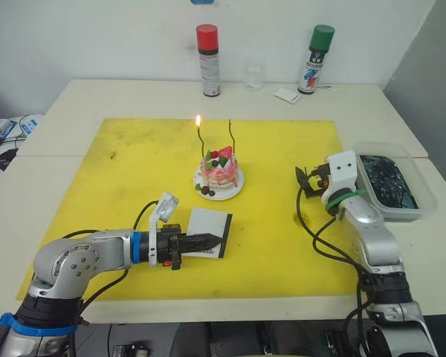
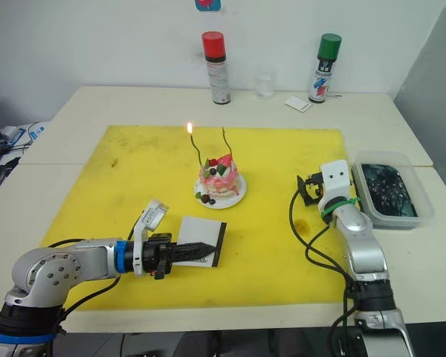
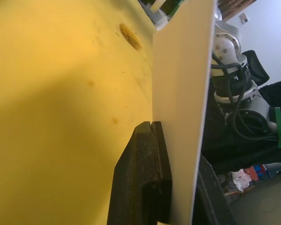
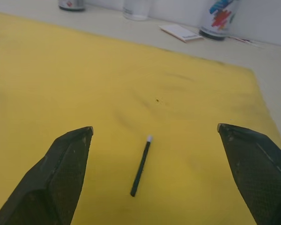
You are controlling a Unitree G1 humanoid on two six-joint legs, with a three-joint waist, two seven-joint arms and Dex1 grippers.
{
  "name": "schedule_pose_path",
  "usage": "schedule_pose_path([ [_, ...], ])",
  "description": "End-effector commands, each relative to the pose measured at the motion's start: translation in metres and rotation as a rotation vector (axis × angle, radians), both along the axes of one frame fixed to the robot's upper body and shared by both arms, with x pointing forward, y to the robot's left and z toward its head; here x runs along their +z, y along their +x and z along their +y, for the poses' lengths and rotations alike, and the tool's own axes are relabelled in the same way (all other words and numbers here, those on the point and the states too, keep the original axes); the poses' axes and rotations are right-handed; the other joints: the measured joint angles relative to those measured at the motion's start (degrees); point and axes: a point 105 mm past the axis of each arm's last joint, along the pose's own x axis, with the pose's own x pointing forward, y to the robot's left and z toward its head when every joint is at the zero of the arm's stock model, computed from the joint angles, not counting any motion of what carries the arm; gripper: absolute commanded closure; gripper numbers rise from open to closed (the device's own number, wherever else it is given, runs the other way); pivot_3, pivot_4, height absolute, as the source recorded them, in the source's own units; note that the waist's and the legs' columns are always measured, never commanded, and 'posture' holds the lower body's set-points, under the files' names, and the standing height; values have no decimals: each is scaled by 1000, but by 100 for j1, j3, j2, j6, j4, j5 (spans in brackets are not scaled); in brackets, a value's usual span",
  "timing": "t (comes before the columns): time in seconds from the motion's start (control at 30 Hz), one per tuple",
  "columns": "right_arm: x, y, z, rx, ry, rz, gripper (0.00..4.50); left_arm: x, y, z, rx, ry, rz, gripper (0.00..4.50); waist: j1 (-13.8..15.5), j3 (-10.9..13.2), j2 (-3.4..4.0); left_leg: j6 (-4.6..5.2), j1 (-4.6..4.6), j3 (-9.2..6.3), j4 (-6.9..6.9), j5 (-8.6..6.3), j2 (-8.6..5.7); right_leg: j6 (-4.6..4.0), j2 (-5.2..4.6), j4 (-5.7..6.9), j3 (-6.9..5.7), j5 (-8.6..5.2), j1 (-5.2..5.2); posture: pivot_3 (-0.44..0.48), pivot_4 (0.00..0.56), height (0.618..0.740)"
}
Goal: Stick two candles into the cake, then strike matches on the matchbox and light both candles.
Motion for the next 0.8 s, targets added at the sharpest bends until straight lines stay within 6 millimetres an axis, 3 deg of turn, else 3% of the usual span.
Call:
schedule_pose_path([
  [0.03,2,9,-2,-58,-8,-23,41,9,-2,1,-3,0,-39,4500,-2,0,0,0,0,0,0,0,0,-18,0,0,-1,10,0,0,150,740],
  [0.2,-14,17,-5,-134,37,68,41,9,-2,2,0,4,-38,4500,-7,0,0,0,1,-1,1,0,0,-21,0,2,0,12,0,0,150,740],
  [0.27,-17,17,-2,-131,69,100,396,8,-3,2,1,8,-38,4500,-7,0,0,0,3,-2,3,0,0,-21,0,4,-1,13,3,0,150,740],
  [0.33,-19,16,1,-134,101,127,819,8,-3,2,2,9,-37,4500,-9,-1,-1,-1,6,-3,3,0,0,-20,0,5,-1,13,6,0,150,740],
  [0.67,-11,13,10,-144,208,156,4461,4,-4,2,7,15,-26,4500,-5,-2,-2,0,10,-3,1,0,1,-21,0,4,-2,13,9,0,150,740],
  [0.8,10,5,21,-82,294,117,4461,5,-3,2,18,10,-35,4500,-6,-2,-1,0,9,-2,0,0,1,-21,0,4,-1,12,7,0,150,740],
])
